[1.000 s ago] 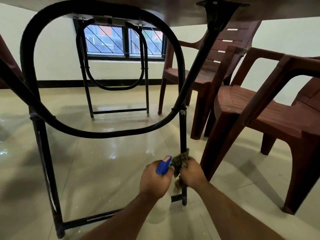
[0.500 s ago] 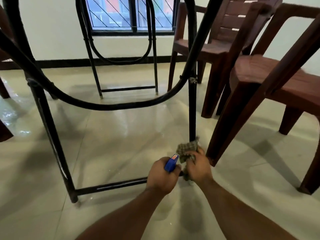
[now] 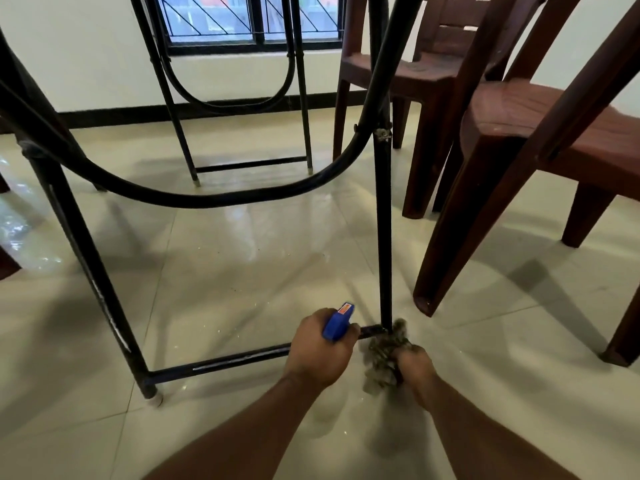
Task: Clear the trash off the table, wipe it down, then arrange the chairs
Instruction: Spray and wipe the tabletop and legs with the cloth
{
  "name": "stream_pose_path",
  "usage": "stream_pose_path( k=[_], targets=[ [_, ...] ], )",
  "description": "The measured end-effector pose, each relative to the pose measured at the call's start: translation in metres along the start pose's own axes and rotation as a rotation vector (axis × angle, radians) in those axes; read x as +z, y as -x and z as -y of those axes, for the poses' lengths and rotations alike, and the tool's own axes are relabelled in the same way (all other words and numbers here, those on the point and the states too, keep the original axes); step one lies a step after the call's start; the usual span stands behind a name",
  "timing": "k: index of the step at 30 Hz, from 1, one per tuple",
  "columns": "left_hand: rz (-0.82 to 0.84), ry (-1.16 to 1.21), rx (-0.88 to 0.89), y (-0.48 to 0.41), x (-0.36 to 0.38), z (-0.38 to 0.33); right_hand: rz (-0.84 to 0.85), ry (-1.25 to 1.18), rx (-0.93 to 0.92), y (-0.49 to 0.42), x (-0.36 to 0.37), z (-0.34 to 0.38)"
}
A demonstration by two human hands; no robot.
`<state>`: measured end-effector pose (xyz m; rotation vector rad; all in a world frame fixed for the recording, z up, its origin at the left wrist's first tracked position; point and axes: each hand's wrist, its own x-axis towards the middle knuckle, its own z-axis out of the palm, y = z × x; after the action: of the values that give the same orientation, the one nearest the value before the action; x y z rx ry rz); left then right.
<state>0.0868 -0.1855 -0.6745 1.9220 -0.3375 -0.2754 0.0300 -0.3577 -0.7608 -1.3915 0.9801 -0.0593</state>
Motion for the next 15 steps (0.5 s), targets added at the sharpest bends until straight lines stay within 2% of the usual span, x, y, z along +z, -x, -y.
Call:
stream_pose_path(
  k=[1, 3, 6, 8, 12, 15],
  targets=[
    [0.004, -0.013, 0.014, -0.002, -0.003, 0.000, 0.003, -0.026, 0.078, -0.003, -0.010, -0.012],
    [0.009, -0.038, 0.029, -0.006, -0.008, 0.002, -0.095, -0.160, 0.075, 0.004, -0.016, -0.024],
    [0.001, -0.058, 0.018, -0.006, -0.016, 0.008, -0.223, -0.335, -0.156, 0.016, -0.007, -0.017],
    [-0.011, -0.060, 0.010, -0.006, -0.020, 0.014, -0.218, -0.204, -0.317, 0.015, 0.014, -0.011],
    [-0.025, -0.056, -0.005, -0.004, -0.026, 0.019, -0.236, 0.142, -0.379, 0.022, 0.058, -0.004],
    [-0.029, -0.055, -0.009, -0.005, -0.028, 0.020, -0.202, 0.399, -0.651, 0.041, 0.077, -0.016]
  ],
)
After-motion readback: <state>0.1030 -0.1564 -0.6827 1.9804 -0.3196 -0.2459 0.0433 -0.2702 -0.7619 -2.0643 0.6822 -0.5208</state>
